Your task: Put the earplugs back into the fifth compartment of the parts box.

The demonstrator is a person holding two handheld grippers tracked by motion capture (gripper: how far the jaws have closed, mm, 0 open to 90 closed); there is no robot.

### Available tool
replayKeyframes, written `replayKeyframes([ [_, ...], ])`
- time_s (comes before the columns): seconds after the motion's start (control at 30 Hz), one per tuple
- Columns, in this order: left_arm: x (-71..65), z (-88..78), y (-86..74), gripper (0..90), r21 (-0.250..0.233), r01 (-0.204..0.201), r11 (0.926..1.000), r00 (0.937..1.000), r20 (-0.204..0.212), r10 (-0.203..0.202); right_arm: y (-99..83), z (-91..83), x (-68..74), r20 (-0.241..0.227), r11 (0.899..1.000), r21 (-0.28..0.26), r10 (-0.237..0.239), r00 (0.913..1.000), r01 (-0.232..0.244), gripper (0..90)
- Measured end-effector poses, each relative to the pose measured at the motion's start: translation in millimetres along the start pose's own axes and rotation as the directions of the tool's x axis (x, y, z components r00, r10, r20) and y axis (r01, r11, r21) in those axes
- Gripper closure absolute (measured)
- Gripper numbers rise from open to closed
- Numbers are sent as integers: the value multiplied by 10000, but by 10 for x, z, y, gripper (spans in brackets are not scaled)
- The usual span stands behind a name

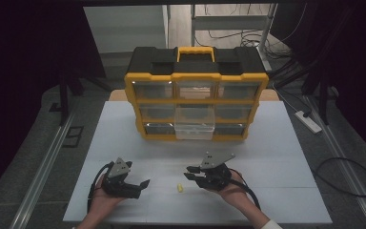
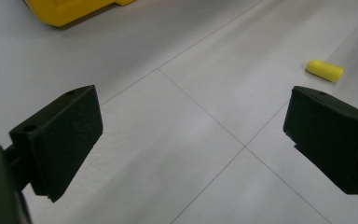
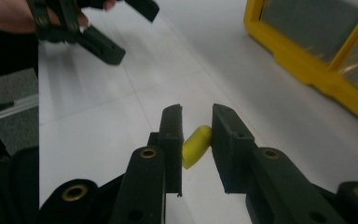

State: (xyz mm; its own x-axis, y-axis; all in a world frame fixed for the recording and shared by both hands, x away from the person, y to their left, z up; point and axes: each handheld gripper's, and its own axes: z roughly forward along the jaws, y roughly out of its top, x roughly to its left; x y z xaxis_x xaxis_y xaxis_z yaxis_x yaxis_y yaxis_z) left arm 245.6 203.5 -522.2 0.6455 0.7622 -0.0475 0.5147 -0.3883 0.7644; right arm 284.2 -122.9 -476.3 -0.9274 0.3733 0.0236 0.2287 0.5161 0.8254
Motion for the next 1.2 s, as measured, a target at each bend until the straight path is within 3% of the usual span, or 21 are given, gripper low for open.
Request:
replayKeyframes([
  [0.37,-5,4,1,46,-1,22,10000,10000,-26,-22,231,-320,-58,260,9903,-1371,274,9993,-235,735],
  [0.7,-7,6,2,45,38,20,10000,10000,-23,-20,409,-548,-118,610,9748,-2209,453,9971,-308,735],
  [1.2,1,3,3,45,56,-1,10000,10000,-16,1,732,-752,-198,939,9525,-3041,466,9945,-159,735],
])
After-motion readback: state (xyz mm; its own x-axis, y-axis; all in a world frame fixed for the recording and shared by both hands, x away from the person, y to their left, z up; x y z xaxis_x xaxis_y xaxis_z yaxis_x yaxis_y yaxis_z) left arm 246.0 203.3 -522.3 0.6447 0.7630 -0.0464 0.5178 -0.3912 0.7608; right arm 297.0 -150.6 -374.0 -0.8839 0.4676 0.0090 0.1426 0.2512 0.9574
